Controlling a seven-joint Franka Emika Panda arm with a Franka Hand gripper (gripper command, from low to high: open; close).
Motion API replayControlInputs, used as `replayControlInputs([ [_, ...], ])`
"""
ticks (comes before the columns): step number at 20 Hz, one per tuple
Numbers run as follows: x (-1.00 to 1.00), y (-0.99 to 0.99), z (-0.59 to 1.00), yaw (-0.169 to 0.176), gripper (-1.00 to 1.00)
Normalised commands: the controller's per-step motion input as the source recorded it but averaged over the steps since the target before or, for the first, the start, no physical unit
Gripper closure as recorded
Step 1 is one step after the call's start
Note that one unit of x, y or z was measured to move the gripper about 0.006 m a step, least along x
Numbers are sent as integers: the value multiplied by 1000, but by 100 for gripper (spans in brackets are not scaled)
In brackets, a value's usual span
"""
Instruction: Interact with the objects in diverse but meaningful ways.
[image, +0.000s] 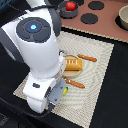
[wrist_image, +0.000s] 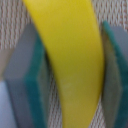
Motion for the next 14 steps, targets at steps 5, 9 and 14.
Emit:
replayControlInputs([
  [5,79,481,973,17,100],
  [9,53,740,1000,29,100],
  [14,61,873,1000,34,100],
])
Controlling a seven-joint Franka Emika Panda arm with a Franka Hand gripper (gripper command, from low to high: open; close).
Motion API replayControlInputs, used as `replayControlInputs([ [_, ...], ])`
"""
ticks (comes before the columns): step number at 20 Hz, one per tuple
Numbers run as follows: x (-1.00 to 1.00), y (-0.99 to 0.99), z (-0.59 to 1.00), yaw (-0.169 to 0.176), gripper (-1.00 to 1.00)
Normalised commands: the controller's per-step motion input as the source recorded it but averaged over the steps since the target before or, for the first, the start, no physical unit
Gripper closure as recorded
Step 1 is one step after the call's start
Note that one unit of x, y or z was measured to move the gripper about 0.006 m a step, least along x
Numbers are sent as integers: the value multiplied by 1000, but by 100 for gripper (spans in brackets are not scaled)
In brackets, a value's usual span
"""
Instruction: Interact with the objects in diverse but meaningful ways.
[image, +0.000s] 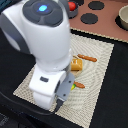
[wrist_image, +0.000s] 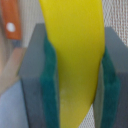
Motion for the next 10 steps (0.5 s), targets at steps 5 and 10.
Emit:
replayControlInputs([
  [5,13,887,847,24,100],
  [10,-159,869,467,25,100],
])
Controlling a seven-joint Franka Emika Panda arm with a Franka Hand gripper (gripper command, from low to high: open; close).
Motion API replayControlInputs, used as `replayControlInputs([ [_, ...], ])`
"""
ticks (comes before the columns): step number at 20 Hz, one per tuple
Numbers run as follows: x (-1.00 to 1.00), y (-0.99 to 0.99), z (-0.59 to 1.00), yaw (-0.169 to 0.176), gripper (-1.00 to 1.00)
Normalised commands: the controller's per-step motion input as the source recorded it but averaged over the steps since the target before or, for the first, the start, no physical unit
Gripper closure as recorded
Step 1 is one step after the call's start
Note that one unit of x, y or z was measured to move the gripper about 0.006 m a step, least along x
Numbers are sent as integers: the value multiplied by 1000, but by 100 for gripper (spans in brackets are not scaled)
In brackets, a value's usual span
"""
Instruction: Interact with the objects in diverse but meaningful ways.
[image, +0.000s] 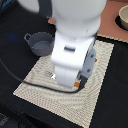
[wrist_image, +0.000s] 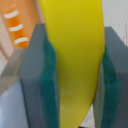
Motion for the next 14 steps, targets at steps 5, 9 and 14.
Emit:
replayControlInputs([
  [5,-323,834,61,19,100],
  [9,-379,851,-18,4,100],
  [14,-443,829,-115,10,100],
])
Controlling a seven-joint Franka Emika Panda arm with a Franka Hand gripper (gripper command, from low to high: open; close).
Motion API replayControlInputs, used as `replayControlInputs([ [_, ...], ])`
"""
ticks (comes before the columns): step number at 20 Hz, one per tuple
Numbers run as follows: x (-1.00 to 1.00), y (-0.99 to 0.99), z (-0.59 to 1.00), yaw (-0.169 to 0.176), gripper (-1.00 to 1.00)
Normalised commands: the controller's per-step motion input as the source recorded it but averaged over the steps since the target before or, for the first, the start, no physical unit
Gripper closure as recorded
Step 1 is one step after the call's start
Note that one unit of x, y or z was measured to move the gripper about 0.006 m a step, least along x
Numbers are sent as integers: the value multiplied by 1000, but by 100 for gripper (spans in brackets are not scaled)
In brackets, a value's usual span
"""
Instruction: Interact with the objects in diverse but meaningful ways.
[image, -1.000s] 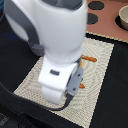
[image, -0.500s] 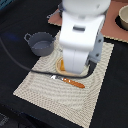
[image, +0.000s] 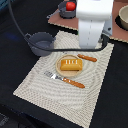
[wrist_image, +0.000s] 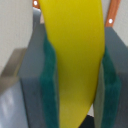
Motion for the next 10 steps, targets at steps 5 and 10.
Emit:
replayControlInputs([
  [5,-483,806,-218,17,100],
  [10,-513,777,-306,26,100],
])
